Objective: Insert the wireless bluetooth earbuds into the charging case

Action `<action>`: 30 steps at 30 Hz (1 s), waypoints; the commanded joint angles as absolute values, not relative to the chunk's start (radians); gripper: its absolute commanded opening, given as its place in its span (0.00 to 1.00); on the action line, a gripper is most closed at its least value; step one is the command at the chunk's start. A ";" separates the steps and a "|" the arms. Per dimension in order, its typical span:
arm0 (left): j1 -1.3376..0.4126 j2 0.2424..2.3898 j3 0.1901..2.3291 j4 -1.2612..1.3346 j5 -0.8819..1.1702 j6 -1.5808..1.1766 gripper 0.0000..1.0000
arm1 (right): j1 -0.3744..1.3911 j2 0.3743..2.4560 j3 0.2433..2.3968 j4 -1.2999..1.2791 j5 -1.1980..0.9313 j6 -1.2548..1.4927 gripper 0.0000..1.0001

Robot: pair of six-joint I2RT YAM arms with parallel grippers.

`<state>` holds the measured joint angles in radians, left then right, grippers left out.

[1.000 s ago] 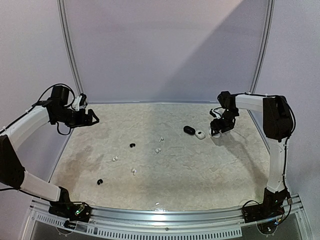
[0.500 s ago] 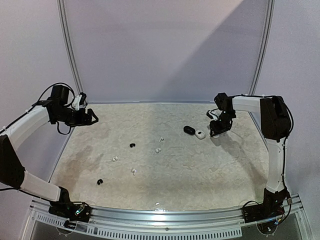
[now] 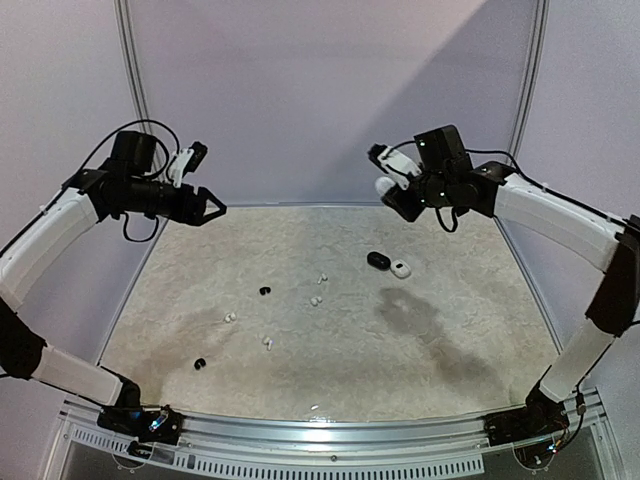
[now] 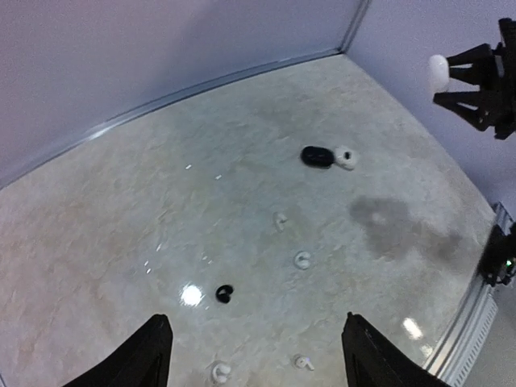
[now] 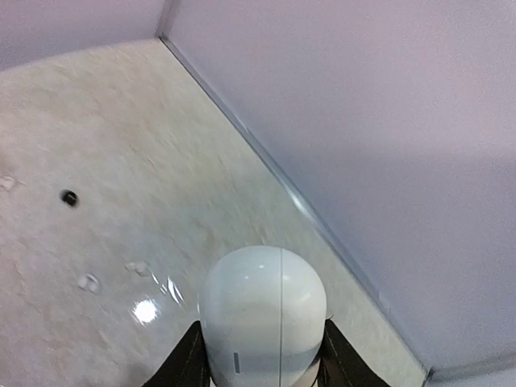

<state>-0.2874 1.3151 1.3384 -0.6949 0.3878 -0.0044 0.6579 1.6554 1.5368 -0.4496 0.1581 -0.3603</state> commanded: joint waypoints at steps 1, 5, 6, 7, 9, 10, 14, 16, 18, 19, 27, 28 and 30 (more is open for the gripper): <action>-0.399 1.278 1.420 -0.674 0.654 0.087 0.74 | 0.842 1.595 1.490 -0.203 0.192 -0.643 0.31; -0.469 1.206 1.355 -0.474 0.721 0.070 0.75 | 0.967 1.630 1.560 -0.137 0.202 -0.763 0.27; -0.485 1.203 1.352 -0.459 0.721 0.076 0.74 | 0.991 1.650 1.581 -0.127 0.210 -0.793 0.24; -0.501 1.209 1.357 -0.462 0.719 0.078 0.74 | 1.014 1.665 1.598 -0.119 0.215 -0.811 0.21; -0.519 1.230 1.367 -0.466 0.713 0.061 0.74 | 1.045 1.701 1.644 -0.123 0.214 -0.846 0.20; -0.528 1.238 1.370 -0.456 0.710 0.043 0.74 | 1.055 1.714 1.655 -0.126 0.215 -0.858 0.20; -0.564 1.273 1.381 -0.436 0.687 0.005 0.72 | 1.084 1.757 1.706 -0.143 0.210 -0.872 0.20; -0.577 1.286 1.387 -0.436 0.673 0.003 0.68 | 1.094 1.757 1.710 -0.140 0.201 -0.873 0.20; -0.588 1.298 1.395 -0.434 0.654 -0.024 0.60 | 1.103 1.755 1.710 -0.135 0.196 -0.877 0.19; -0.594 1.305 1.398 -0.433 0.649 -0.032 0.54 | 1.106 1.755 1.709 -0.132 0.198 -0.881 0.19; -0.622 1.317 1.393 -0.397 0.661 -0.040 0.23 | 1.116 1.762 1.710 -0.123 0.204 -0.914 0.18; -0.623 1.320 1.395 -0.399 0.661 -0.040 0.18 | 1.118 1.763 1.710 -0.122 0.203 -0.917 0.18; -0.624 1.322 1.397 -0.403 0.664 -0.040 0.02 | 1.121 1.763 1.710 -0.113 0.202 -0.923 0.18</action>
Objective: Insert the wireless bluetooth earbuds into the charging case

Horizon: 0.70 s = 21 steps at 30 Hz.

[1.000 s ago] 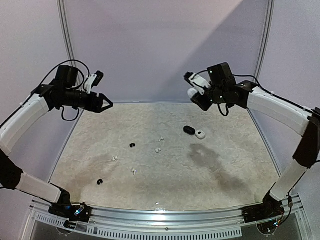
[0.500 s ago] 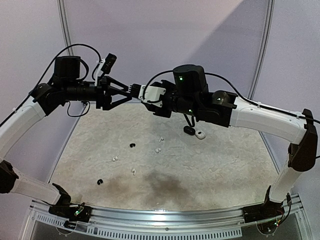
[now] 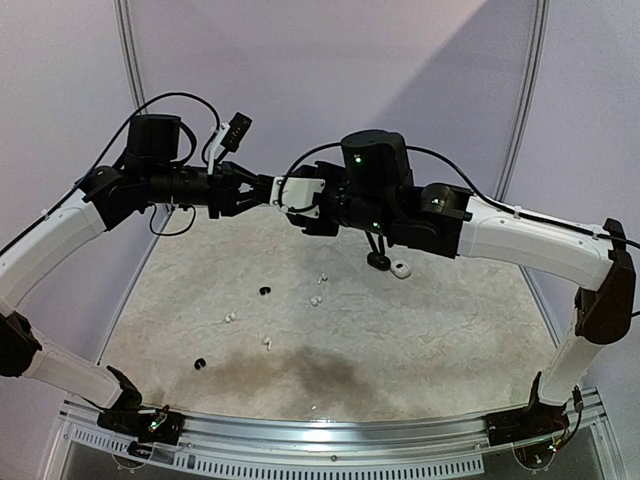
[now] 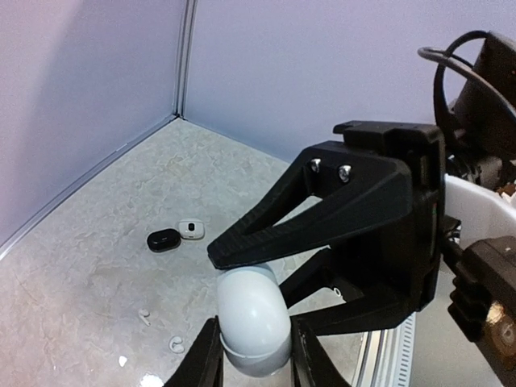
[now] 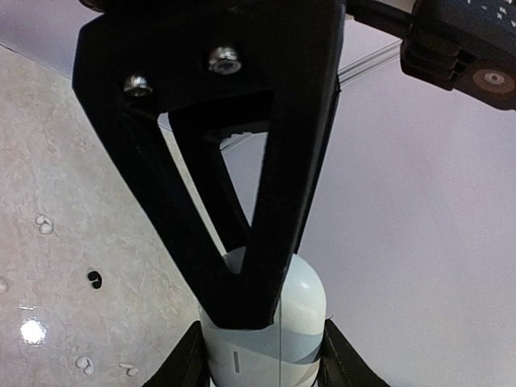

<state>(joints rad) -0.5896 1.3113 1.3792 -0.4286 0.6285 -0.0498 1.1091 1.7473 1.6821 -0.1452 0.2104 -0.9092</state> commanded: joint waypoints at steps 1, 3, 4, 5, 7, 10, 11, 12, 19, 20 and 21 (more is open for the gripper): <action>-0.624 1.323 1.397 -0.405 0.666 -0.037 0.00 | 1.121 1.763 1.710 -0.109 0.202 -0.923 0.18; -0.624 1.322 1.397 -0.409 0.678 -0.032 0.00 | 1.120 1.763 1.710 -0.104 0.204 -0.923 0.18; -0.624 1.321 1.395 -0.410 0.689 -0.026 0.00 | 1.120 1.763 1.710 -0.103 0.205 -0.921 0.20; -0.624 1.319 1.391 -0.408 0.701 -0.017 0.00 | 1.121 1.764 1.710 -0.107 0.206 -0.920 0.25; -0.623 1.310 1.386 -0.402 0.712 0.019 0.00 | 1.120 1.765 1.712 -0.118 0.226 -0.909 0.58; -0.617 1.293 1.384 -0.413 0.703 0.108 0.00 | 1.114 1.758 1.735 -0.176 0.259 -0.848 0.89; -0.612 1.287 1.381 -0.418 0.699 0.139 0.00 | 1.105 1.751 1.744 -0.216 0.237 -0.806 0.97; -0.607 1.277 1.374 -0.423 0.699 0.168 0.00 | 1.094 1.738 1.753 -0.280 0.166 -0.764 0.99; -0.586 1.213 1.300 -0.485 0.745 0.434 0.00 | 0.979 1.659 1.772 -0.503 -0.369 -0.433 0.99; -0.587 1.213 1.300 -0.497 0.749 0.459 0.00 | 0.967 1.661 1.768 -0.514 -0.400 -0.390 0.99; -0.587 1.214 1.303 -0.508 0.751 0.481 0.00 | 0.964 1.664 1.767 -0.518 -0.412 -0.371 0.97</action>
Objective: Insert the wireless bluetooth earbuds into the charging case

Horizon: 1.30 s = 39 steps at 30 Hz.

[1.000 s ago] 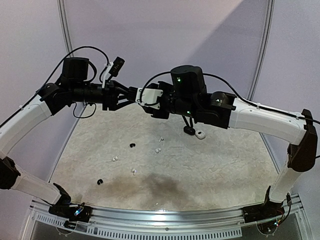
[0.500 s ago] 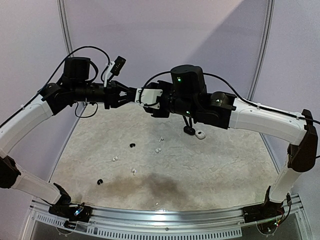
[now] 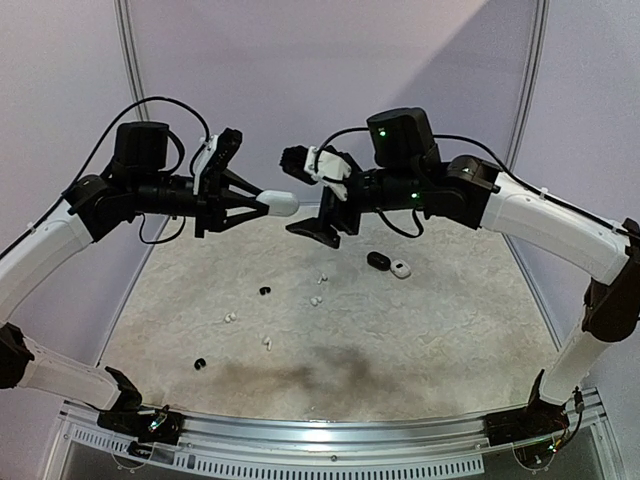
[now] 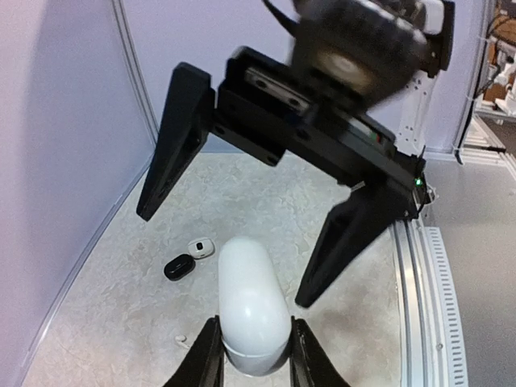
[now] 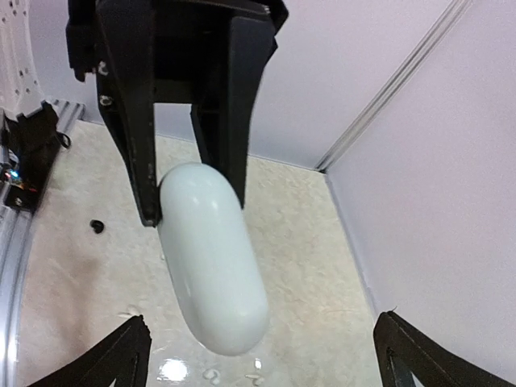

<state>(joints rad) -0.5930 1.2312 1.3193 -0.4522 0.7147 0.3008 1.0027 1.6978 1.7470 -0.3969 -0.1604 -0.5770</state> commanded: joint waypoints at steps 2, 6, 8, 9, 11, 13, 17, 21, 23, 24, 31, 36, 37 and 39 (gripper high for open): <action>-0.587 1.219 1.309 -0.528 0.763 0.513 0.00 | 0.964 1.684 1.772 -0.515 -0.432 -0.346 0.94; -0.588 1.222 1.309 -0.547 0.799 0.535 0.00 | 0.963 1.730 1.814 -0.511 -0.471 -0.330 0.84; -0.589 1.223 1.310 -0.551 0.802 0.541 0.00 | 0.964 1.748 1.835 -0.512 -0.485 -0.330 0.75; -0.589 1.223 1.310 -0.556 0.800 0.546 0.00 | 0.963 1.756 1.840 -0.512 -0.505 -0.329 0.70; -0.589 1.224 1.313 -0.560 0.795 0.551 0.00 | 0.964 1.762 1.846 -0.509 -0.544 -0.333 0.60; -0.589 1.227 1.317 -0.564 0.794 0.548 0.00 | 0.964 1.766 1.848 -0.516 -0.557 -0.336 0.52; -0.591 1.232 1.322 -0.563 0.793 0.543 0.00 | 0.962 1.773 1.855 -0.539 -0.564 -0.347 0.38; -0.592 1.241 1.322 -0.548 0.797 0.532 0.00 | 0.963 1.787 1.878 -0.574 -0.572 -0.359 0.24; -0.592 1.245 1.322 -0.543 0.800 0.529 0.00 | 0.962 1.800 1.896 -0.595 -0.565 -0.363 0.20; -0.592 1.247 1.323 -0.542 0.801 0.528 0.00 | 0.962 1.803 1.902 -0.602 -0.564 -0.364 0.17; -0.592 1.253 1.288 -0.460 0.786 0.424 0.22 | 0.963 1.794 1.908 -0.614 -0.550 -0.371 0.02; -0.591 1.228 1.198 -0.391 0.766 0.333 0.74 | 0.961 1.770 1.907 -0.594 -0.522 -0.363 0.00; -0.591 1.219 1.177 -0.364 0.758 0.314 0.70 | 0.962 1.767 1.907 -0.590 -0.516 -0.360 0.00; -0.591 1.206 1.148 -0.305 0.745 0.281 0.52 | 0.962 1.764 1.907 -0.584 -0.506 -0.358 0.00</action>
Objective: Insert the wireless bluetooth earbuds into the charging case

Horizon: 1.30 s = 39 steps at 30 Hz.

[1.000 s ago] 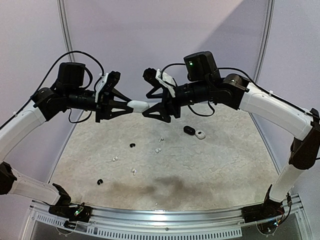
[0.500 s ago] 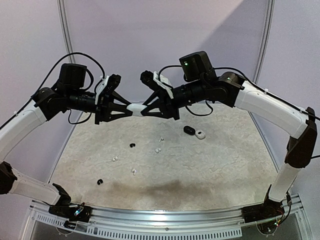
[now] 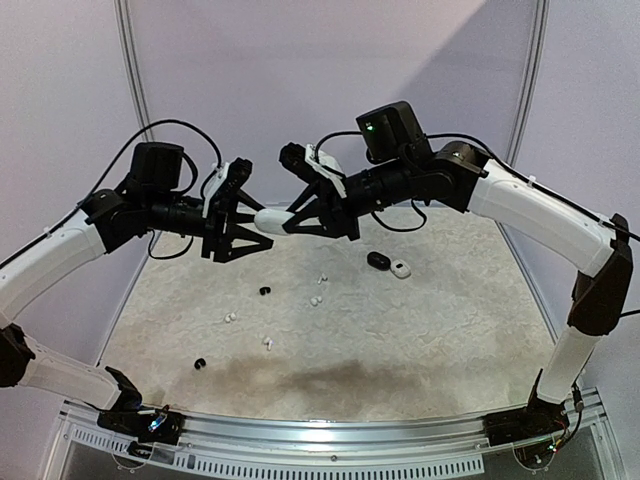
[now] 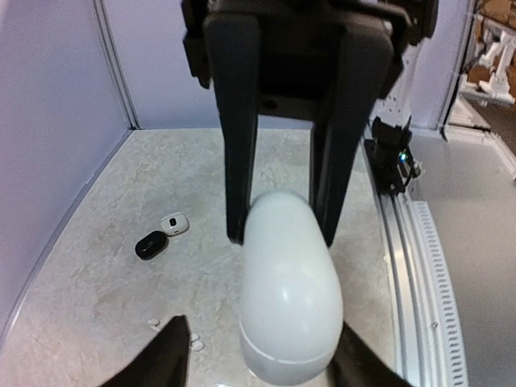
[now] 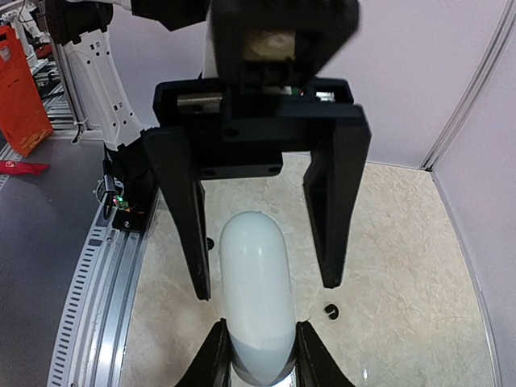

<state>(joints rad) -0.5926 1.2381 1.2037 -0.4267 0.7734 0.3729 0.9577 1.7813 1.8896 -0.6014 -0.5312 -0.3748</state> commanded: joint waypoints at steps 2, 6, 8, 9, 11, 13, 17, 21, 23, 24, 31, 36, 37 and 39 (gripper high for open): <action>-0.591 1.201 1.137 -0.269 0.744 0.265 0.38 | 0.962 1.763 1.905 -0.579 -0.499 -0.357 0.00; -0.591 1.194 1.135 -0.247 0.749 0.255 0.34 | 0.962 1.766 1.907 -0.574 -0.483 -0.360 0.00; -0.591 1.188 1.133 -0.245 0.755 0.254 0.36 | 0.962 1.767 1.907 -0.572 -0.473 -0.362 0.00; -0.591 1.187 1.131 -0.244 0.758 0.253 0.37 | 0.963 1.767 1.907 -0.569 -0.469 -0.362 0.00; -0.591 1.182 1.126 -0.238 0.765 0.252 0.38 | 0.962 1.768 1.906 -0.564 -0.466 -0.363 0.00; -0.589 1.178 1.117 -0.213 0.771 0.243 0.38 | 0.963 1.769 1.907 -0.562 -0.463 -0.365 0.00; -0.588 1.174 1.095 -0.178 0.780 0.235 0.31 | 0.962 1.768 1.907 -0.557 -0.459 -0.364 0.00; -0.588 1.178 1.084 -0.179 0.793 0.227 0.39 | 0.963 1.760 1.902 -0.548 -0.460 -0.359 0.00; -0.586 1.178 1.073 -0.169 0.795 0.220 0.42 | 0.962 1.757 1.900 -0.544 -0.464 -0.359 0.00; -0.586 1.179 1.066 -0.156 0.795 0.212 0.42 | 0.960 1.754 1.897 -0.542 -0.465 -0.359 0.00; -0.584 1.172 1.031 -0.040 0.805 0.175 0.35 | 0.956 1.740 1.881 -0.537 -0.468 -0.359 0.00; -0.585 1.175 1.037 -0.023 0.809 0.171 0.28 | 0.955 1.738 1.876 -0.541 -0.464 -0.363 0.00; -0.584 1.176 1.037 -0.020 0.811 0.170 0.25 | 0.954 1.739 1.875 -0.542 -0.462 -0.365 0.00; -0.584 1.178 1.035 -0.018 0.817 0.169 0.17 | 0.954 1.740 1.876 -0.545 -0.463 -0.367 0.00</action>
